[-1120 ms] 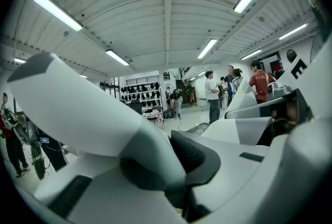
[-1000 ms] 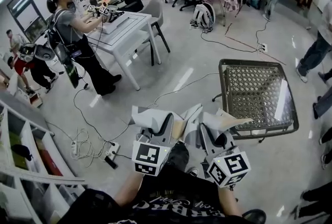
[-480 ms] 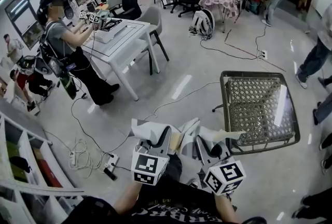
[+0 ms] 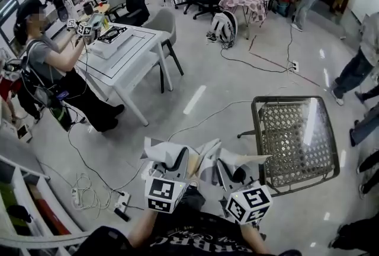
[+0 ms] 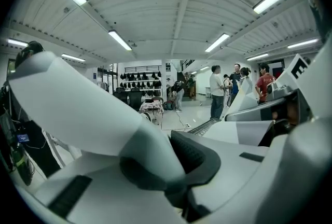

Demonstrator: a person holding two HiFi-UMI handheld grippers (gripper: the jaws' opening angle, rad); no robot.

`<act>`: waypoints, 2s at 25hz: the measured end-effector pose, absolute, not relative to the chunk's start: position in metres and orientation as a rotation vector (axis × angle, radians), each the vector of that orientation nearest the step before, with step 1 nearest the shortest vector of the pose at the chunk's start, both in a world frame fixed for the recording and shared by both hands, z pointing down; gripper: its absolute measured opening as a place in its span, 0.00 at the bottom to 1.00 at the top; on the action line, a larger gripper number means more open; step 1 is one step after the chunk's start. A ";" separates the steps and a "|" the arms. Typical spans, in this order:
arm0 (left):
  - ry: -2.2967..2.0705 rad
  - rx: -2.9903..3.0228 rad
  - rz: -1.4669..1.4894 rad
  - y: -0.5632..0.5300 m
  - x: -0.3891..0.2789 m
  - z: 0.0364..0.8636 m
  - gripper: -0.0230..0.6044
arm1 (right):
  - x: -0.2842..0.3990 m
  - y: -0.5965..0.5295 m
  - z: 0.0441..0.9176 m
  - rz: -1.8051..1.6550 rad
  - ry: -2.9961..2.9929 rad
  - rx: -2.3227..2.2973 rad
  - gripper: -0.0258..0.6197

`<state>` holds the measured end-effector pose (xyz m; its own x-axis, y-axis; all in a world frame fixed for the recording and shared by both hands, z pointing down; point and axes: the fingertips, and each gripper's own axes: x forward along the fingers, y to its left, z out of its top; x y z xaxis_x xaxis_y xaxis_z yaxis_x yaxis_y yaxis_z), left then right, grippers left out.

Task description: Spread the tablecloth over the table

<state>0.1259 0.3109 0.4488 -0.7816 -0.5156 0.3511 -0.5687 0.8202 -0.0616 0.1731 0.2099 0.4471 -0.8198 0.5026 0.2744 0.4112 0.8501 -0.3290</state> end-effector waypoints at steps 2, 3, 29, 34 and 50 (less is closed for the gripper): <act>-2.677 0.849 0.222 0.317 0.099 0.443 0.11 | 0.147 0.216 0.441 0.353 -2.678 -0.648 0.13; -2.675 0.866 0.219 0.321 0.087 0.440 0.11 | 0.135 0.220 0.437 0.346 -2.682 -0.623 0.13; -2.816 1.160 0.233 0.226 -0.175 0.361 0.10 | -0.111 0.131 0.366 0.528 -2.886 -0.565 0.14; -2.886 1.145 0.307 0.167 -0.236 0.327 0.10 | -0.172 0.070 0.343 0.555 -2.907 -0.641 0.14; -2.905 1.538 0.389 -0.058 -0.323 0.270 0.10 | -0.235 -0.133 0.312 0.568 -3.127 -0.362 0.14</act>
<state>-0.3232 -0.0577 0.2702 -0.5573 -0.8294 -0.0384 -0.7901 0.5440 -0.2825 -0.2346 -0.1328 0.3123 -0.9727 0.2109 -0.0964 0.2313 0.9114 -0.3404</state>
